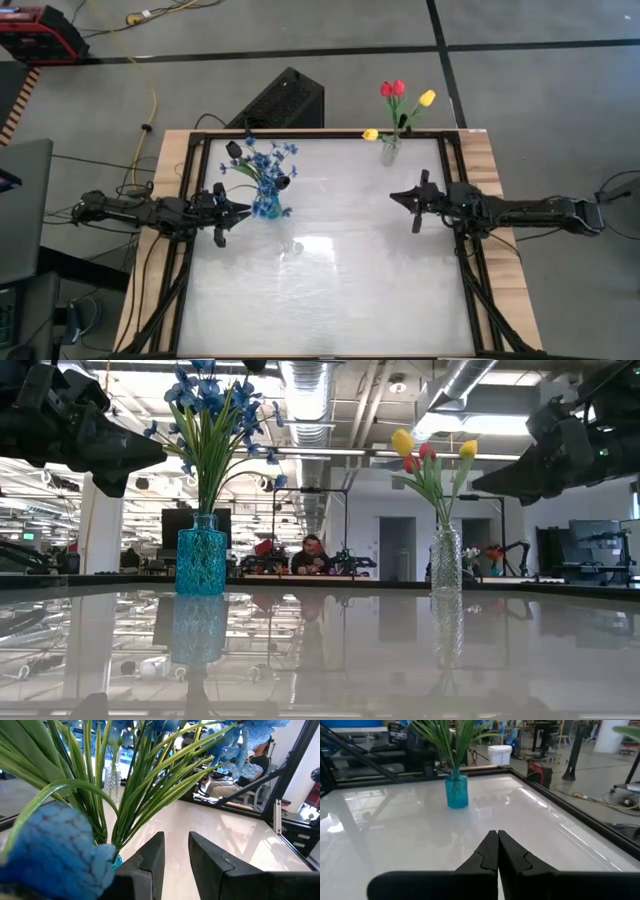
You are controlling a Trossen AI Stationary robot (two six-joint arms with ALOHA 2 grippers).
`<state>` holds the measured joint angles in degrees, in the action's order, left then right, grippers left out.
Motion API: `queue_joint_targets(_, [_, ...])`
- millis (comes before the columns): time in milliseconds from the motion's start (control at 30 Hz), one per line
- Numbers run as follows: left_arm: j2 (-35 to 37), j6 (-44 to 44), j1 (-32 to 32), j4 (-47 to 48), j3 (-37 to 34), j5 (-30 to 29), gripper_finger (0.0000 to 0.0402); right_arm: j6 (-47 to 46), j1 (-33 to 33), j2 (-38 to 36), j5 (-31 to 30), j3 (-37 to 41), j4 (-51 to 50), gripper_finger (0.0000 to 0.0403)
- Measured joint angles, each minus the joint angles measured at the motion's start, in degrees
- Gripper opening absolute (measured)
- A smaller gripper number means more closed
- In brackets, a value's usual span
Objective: Sort flowers into vase by color
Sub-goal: Return to Home Position
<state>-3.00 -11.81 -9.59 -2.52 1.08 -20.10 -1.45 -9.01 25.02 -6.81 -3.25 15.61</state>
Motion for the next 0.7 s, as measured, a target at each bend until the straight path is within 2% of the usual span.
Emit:
queue_joint_targets(267, [0.01, 0.0, 0.01, 0.0, 0.0, 0.0, 0.0075, 0.0, -3.11, -3.71, -2.39, 0.0, -8.33, 0.0026])
queue_joint_targets(433, [-0.01, 0.0, 0.0, 0.01, 0.0, 0.01, 0.0075, -0.02, -4.53, -3.68, -2.47, 0.0, -8.56, 0.0054])
queue_joint_targets(700, [0.01, 0.0, -0.01, 0.01, 0.0, 0.01, 0.0075, -0.02, -4.66, -3.68, -2.56, -0.02, -8.75, 0.006])
